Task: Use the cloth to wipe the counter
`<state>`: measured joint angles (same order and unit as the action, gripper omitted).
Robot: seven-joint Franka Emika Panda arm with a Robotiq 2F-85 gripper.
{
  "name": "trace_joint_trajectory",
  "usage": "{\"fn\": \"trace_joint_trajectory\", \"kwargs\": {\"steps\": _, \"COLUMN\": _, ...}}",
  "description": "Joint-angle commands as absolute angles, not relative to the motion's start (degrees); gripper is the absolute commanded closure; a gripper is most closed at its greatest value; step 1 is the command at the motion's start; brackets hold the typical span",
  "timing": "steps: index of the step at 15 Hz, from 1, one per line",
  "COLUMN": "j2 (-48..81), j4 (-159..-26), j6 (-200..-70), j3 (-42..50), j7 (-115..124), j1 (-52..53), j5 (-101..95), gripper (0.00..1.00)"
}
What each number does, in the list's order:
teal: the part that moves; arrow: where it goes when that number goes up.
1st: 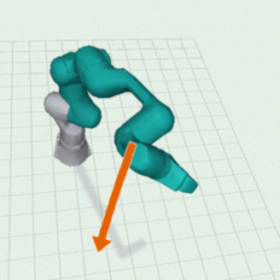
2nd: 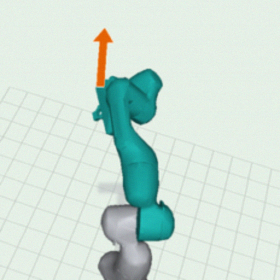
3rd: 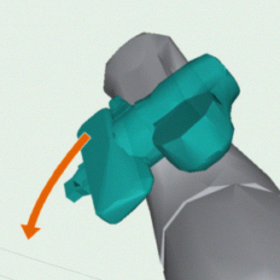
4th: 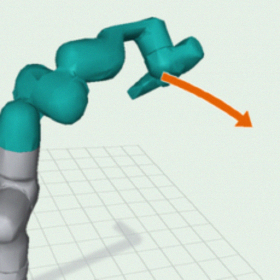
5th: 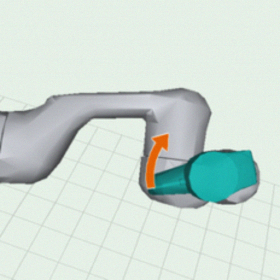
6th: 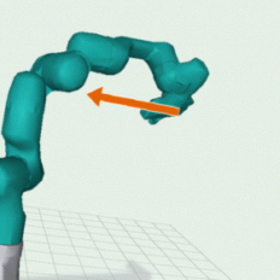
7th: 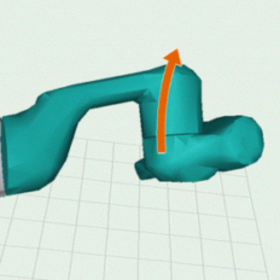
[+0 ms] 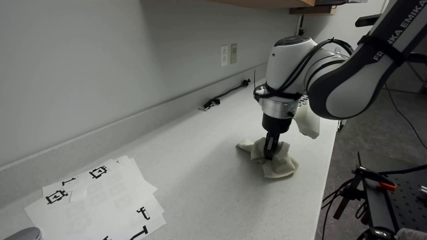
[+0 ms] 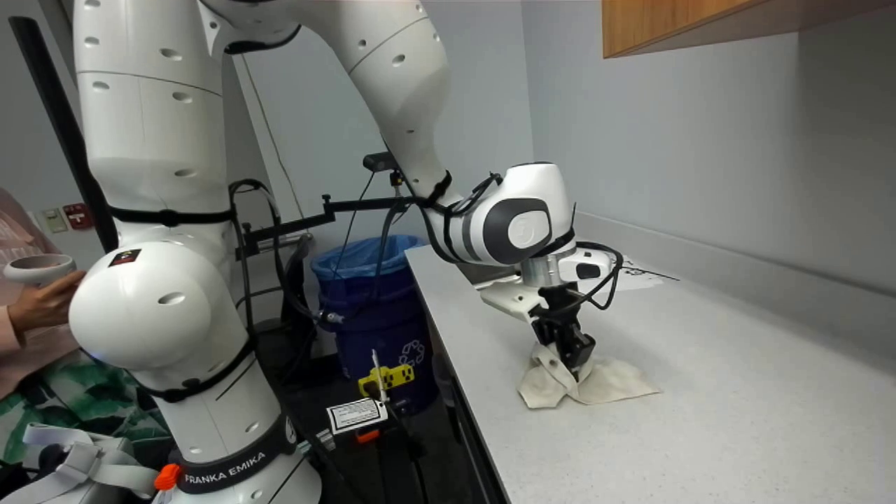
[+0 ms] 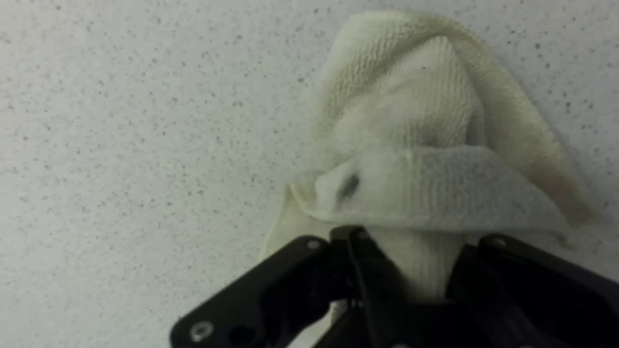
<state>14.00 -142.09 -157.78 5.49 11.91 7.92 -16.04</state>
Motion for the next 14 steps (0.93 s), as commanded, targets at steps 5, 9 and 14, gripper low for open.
{"fn": "trace_joint_trajectory", "kwargs": {"steps": 5, "j2": 6.9, "j4": -145.0, "j6": -158.28, "j3": 4.43, "j7": 9.89, "j1": 5.23, "j5": -15.11, "gripper": 0.6}}
{"fn": "trace_joint_trajectory", "kwargs": {"steps": 9, "j2": 5.85, "j4": -144.79, "j6": -158.08, "j3": 4.26, "j7": 10.08, "j1": 5.0, "j5": -15.42, "gripper": 0.3}}
{"fn": "trace_joint_trajectory", "kwargs": {"steps": 14, "j2": 3.49, "j4": -145.53, "j6": -157.16, "j3": 3.89, "j7": 10.11, "j1": 5.05, "j5": -15.59, "gripper": 0.0}}
